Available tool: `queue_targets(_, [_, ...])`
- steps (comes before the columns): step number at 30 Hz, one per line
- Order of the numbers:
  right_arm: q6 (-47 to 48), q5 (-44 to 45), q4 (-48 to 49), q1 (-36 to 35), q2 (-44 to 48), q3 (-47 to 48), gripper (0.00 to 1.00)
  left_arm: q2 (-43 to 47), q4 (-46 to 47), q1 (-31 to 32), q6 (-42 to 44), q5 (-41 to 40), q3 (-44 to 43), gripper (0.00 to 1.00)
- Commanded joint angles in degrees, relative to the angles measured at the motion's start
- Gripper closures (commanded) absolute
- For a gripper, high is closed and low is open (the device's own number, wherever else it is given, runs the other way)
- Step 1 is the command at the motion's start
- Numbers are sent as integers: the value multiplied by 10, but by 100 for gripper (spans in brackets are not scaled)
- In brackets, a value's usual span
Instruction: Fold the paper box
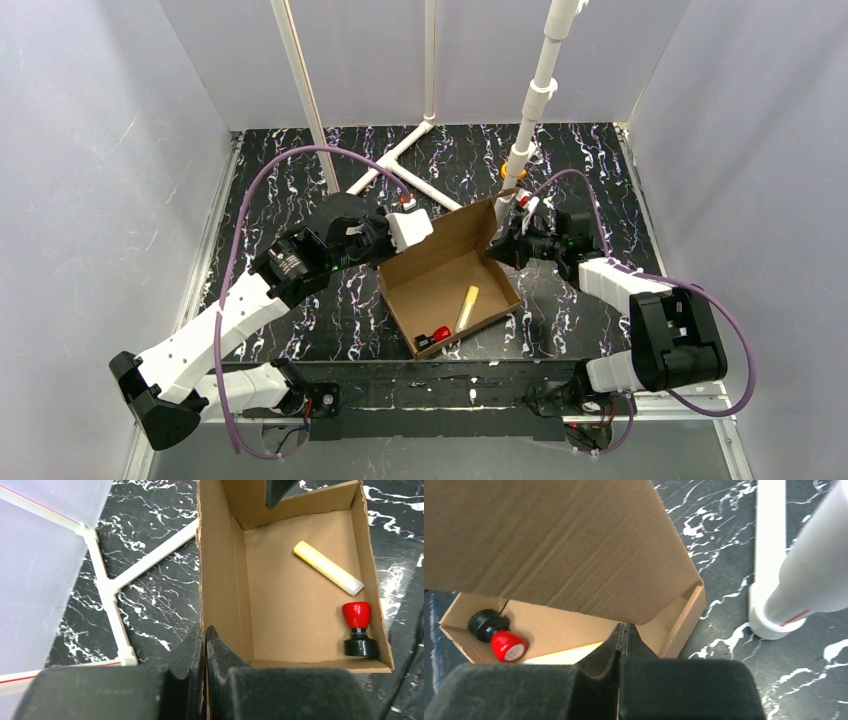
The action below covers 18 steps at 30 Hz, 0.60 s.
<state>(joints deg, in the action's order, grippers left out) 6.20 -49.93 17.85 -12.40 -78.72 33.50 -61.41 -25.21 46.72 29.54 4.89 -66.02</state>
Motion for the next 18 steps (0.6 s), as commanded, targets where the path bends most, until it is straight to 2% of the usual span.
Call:
queue_targets(1, [-17, 57, 67, -4, -24, 40, 99, 17, 56, 2, 82, -11, 8, 100])
queue_targets(7, [-11, 67, 85, -4, -59, 68, 99, 5, 48, -7, 201, -37, 9, 100])
queue_targets(13, [18, 72, 90, -4, -73, 65, 99, -3, 30, -62, 157, 55, 24, 100])
queue_targets(18, [41, 52, 87, -4, -67, 54, 99, 11, 64, -71, 123, 77, 77, 100])
